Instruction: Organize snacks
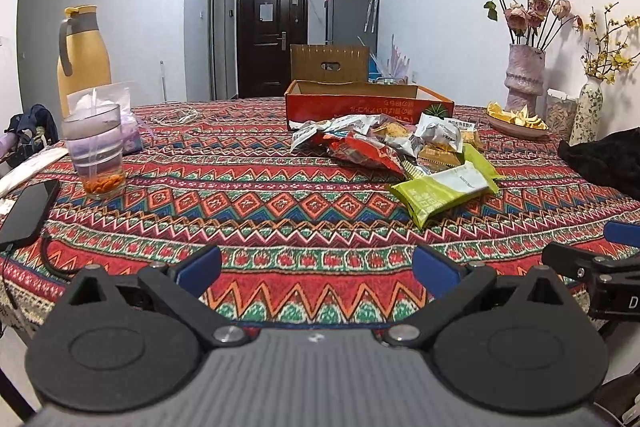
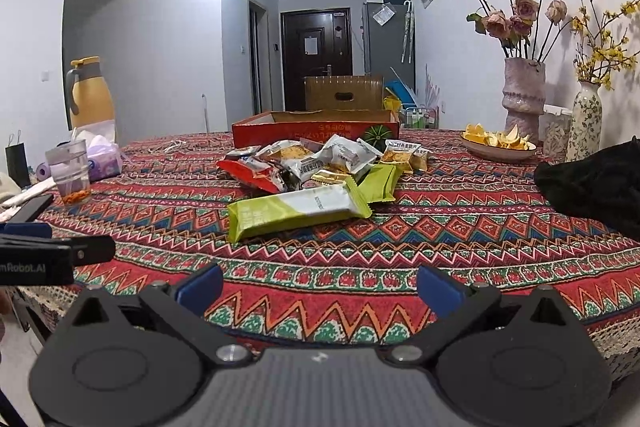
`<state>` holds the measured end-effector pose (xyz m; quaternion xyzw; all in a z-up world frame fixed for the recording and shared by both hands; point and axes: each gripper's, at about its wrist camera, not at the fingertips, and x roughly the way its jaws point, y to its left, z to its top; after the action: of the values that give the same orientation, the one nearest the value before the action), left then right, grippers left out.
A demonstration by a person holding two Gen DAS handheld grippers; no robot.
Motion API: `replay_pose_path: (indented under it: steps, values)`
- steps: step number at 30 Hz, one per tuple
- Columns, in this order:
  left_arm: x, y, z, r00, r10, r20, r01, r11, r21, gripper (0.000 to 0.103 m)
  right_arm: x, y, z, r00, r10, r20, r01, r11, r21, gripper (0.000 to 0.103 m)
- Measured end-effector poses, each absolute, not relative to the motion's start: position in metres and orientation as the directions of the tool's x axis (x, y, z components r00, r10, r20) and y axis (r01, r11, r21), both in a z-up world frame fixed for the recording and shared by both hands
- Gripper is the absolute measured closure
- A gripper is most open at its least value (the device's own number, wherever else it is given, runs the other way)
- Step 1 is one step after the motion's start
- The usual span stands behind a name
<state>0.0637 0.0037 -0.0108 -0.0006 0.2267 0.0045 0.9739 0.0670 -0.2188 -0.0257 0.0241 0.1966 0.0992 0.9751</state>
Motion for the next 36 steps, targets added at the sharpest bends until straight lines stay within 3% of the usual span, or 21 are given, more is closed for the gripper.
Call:
replay_pose_path:
  steps: [36]
  values:
    - [0.219,-0.021,0.003,0.877,-0.058,-0.478,0.084,0.996,0.033,0.0,0.22,-0.241,-0.014,0.866,0.199,-0.459,-0.151,0.979,0.139,0.0]
